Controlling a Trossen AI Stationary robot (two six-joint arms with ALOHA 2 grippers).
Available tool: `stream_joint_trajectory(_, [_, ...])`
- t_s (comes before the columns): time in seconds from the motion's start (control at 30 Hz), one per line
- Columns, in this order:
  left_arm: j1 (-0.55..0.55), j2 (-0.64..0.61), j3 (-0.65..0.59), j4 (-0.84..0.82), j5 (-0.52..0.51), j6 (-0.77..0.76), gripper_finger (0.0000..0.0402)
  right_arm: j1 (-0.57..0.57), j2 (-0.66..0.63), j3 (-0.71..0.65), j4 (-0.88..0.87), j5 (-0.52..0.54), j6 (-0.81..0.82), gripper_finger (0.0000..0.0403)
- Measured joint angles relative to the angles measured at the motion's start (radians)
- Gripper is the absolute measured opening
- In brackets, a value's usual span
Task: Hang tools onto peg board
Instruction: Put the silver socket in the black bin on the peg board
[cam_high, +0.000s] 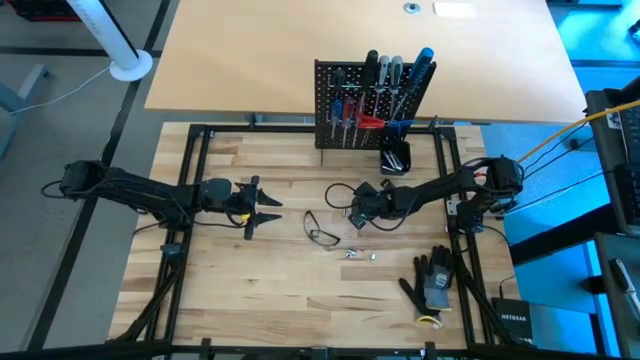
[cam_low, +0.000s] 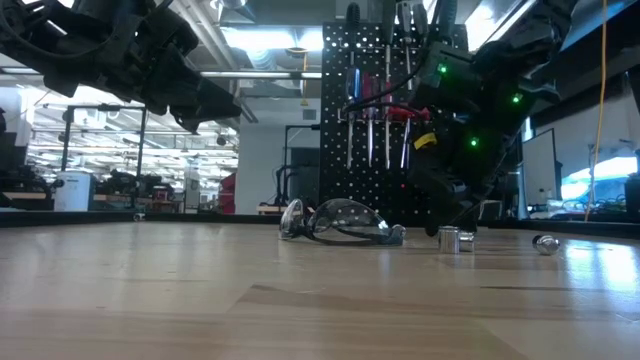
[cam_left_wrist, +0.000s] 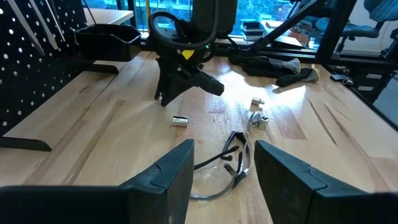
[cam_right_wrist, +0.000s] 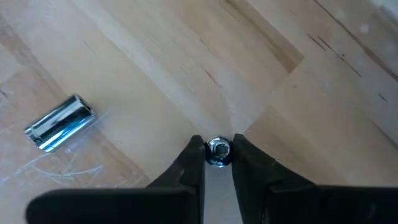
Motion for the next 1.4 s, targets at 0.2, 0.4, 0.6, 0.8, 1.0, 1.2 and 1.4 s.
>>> stream_joint_trajectory(0.2, [0.0, 0.0, 0.0, 0.0, 0.0, 0.0, 0.0159, -0.001, -0.016, -0.002, -0.014, -0.009, 0.0, 0.0068])
stream_joint_trajectory(0.4, [0.0, 0.0, 0.0, 0.0, 0.0, 0.003, 0.0159, -0.001, -0.087, 0.03, -0.116, -0.013, -0.001, 0.0065])
stream_joint_trajectory(0.6, [0.0, 0.0, 0.0, 0.0, 0.0, 0.002, 0.0159, -0.001, -0.197, 0.063, -0.215, 0.009, 0.001, 0.0067])
stream_joint_trajectory(0.8, [0.0, 0.0, 0.0, 0.0, 0.0, 0.002, 0.0159, -0.001, -0.347, 0.094, -0.331, 0.093, 0.009, 0.0066])
stream_joint_trajectory(1.0, [0.0, 0.0, 0.0, -0.001, 0.0, 0.003, 0.0159, -0.019, -0.502, 0.099, -0.415, 0.207, 0.056, 0.0071])
stream_joint_trajectory(1.2, [0.0, 0.0, 0.0, 0.0, 0.0, 0.003, 0.0159, -0.12, -0.573, 0.099, -0.516, 0.201, 0.079, 0.0073])
stream_joint_trajectory(1.4, [0.0, 0.0, 0.0, -0.001, 0.0, 0.003, 0.0159, -0.232, -0.553, 0.099, -0.517, 0.171, 0.028, 0.0073])
